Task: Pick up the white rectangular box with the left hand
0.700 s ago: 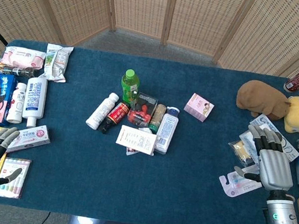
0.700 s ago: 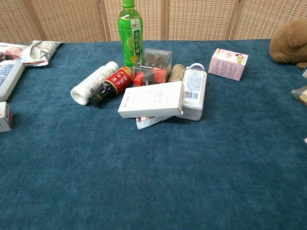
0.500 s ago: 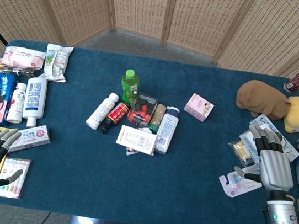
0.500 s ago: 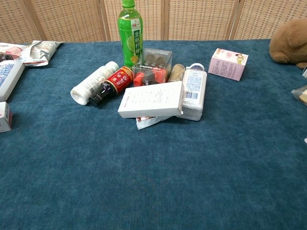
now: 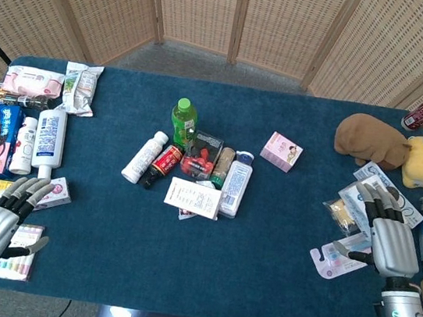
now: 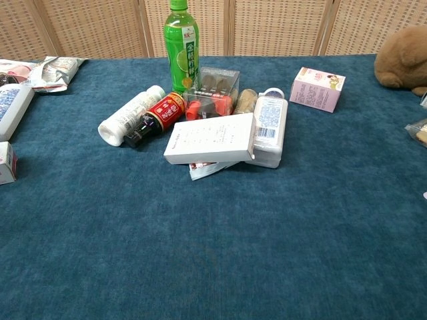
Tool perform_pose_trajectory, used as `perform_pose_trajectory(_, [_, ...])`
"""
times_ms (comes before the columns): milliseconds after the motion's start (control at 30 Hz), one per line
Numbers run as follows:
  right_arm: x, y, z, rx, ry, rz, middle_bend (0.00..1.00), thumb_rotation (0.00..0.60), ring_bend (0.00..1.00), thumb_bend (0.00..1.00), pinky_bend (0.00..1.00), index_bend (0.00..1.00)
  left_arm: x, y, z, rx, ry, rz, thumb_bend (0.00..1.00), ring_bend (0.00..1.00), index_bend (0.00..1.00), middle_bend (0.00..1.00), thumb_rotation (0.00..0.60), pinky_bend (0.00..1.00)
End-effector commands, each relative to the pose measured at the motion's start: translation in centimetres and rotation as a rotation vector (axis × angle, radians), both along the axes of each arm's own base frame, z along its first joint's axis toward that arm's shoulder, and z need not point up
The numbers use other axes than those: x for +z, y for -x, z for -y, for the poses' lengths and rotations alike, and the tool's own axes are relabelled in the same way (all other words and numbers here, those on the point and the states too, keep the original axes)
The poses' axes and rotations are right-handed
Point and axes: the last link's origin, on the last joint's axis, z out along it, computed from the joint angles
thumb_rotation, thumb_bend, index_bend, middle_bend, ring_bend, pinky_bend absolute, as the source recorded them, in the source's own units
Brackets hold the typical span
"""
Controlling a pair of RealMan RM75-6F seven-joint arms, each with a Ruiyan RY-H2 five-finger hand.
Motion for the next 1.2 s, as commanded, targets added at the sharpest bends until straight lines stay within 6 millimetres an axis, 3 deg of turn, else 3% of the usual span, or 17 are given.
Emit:
perform_pose_trajectory(33, [0.1,0.0,0.0,-0.001,0.002,0.003,0.0,0.546,0.0,0.06,0.0,0.0,-0.1,-0.5,-0.8,-0.01,0.014,0.004,0.3,0.0,0.0,0.01,0.6,0.0])
perform_pose_trajectory(267, [0.2,0.0,-0.1,-0.001,0.005,0.005,0.0,0.546,0.0,0.06,0.0,0.0,-1.2,-2.0,-2.7,-0.037,0.07,0.019,0.3,0.0,0.0,0.0,0.6,0.0])
perform_pose_trajectory(467, [0.2,0.3,-0.2,-0.014,-0.002,0.01,0.0,0.546,0.0,0.06,0.0,0.0,-3.2,-4.0,-6.2,-0.079,0.157,0.038,0.3,0.0,0.0,0.0,0.6,0.0])
perform_pose_trajectory(800, [1.2,1.0,-1.0,-0.037,0.021,0.012,0.0,0.542,0.0,0.06,0.0,0.0,-9.3,-9.0,-11.7,-0.142,0.342,0.053,0.3,0.0,0.0,0.0,0.6,0.0])
perform_pose_trajectory(1200, [2.2,1.9,-1.9,-0.059,0.033,0.037,0.0,0.542,0.0,0.06,0.0,0.0,-16.6,-13.5,-15.9,-0.168,0.44,0.093,0.3,0.0,0.0,0.0,0.6,0.0])
